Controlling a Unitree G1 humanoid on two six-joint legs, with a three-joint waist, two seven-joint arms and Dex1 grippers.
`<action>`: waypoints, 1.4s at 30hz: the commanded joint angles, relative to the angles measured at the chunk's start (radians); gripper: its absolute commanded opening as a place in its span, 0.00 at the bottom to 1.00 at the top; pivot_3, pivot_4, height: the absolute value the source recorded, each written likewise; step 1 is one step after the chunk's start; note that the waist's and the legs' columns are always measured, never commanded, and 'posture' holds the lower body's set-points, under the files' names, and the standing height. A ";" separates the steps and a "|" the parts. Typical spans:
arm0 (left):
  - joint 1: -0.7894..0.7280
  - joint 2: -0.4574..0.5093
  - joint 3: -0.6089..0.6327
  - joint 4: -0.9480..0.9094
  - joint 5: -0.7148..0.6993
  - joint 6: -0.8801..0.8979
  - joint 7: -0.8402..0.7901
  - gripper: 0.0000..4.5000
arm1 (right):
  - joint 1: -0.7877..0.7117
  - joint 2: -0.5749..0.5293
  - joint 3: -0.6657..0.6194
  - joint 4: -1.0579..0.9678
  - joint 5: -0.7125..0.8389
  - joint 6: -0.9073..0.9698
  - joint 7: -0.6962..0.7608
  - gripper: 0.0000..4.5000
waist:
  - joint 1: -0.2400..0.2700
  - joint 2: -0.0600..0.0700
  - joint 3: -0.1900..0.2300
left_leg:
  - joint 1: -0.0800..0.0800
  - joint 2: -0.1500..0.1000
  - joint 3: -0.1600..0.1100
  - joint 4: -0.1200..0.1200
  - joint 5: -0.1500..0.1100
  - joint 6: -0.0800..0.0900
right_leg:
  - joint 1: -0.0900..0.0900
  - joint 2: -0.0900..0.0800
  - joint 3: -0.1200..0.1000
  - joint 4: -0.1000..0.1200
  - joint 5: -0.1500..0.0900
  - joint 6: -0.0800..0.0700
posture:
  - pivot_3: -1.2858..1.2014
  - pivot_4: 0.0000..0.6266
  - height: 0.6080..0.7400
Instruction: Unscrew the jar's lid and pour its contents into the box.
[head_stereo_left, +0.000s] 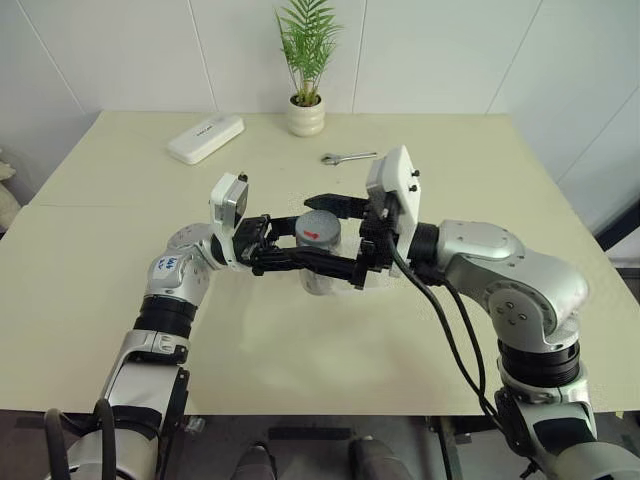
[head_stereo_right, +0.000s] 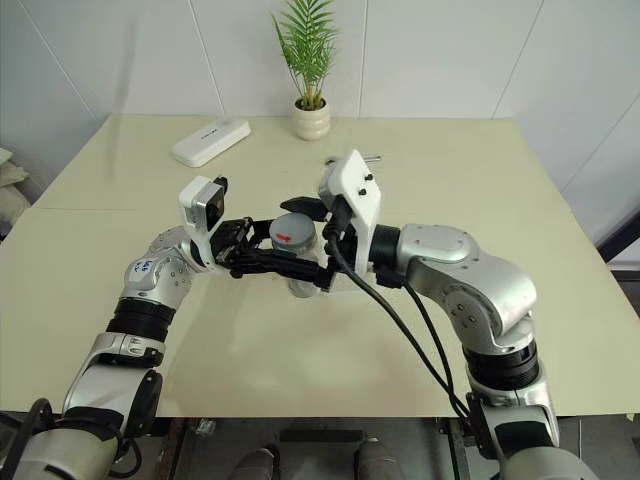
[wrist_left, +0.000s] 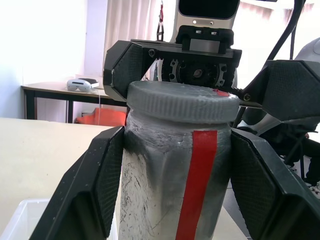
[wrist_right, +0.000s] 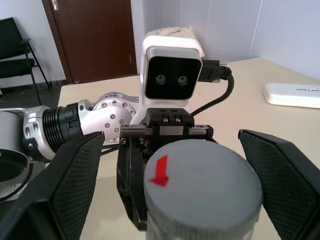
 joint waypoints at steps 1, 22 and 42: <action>0.001 0.009 -0.008 0.001 0.006 -0.009 -0.111 0.61 | -0.047 0.025 0.017 -0.031 0.013 -0.040 0.014 1.00 | 0.000 0.000 0.000 | 0.000 0.000 0.000 0.000 0.000 0.000 | 0.000 0.000 0.000 0.000 0.000 0.000 | 0.52 0.24 1.00; 0.037 0.027 -0.014 -0.050 -0.080 -0.068 -0.111 0.61 | -0.017 0.028 0.034 0.016 -0.029 -0.046 -0.002 1.00 | -0.001 0.000 0.000 | 0.000 0.000 0.000 0.000 0.000 0.000 | 0.000 0.000 0.000 0.000 0.000 0.000 | 0.52 0.24 1.00; 0.066 0.083 -0.049 -0.083 -0.134 -0.077 -0.111 0.61 | -0.014 -0.022 -0.013 0.055 -0.065 -0.044 -0.008 1.00 | 0.000 0.000 0.000 | 0.000 0.000 0.000 0.000 0.000 0.000 | 0.000 0.000 0.000 0.000 0.000 0.000 | 0.52 0.24 1.00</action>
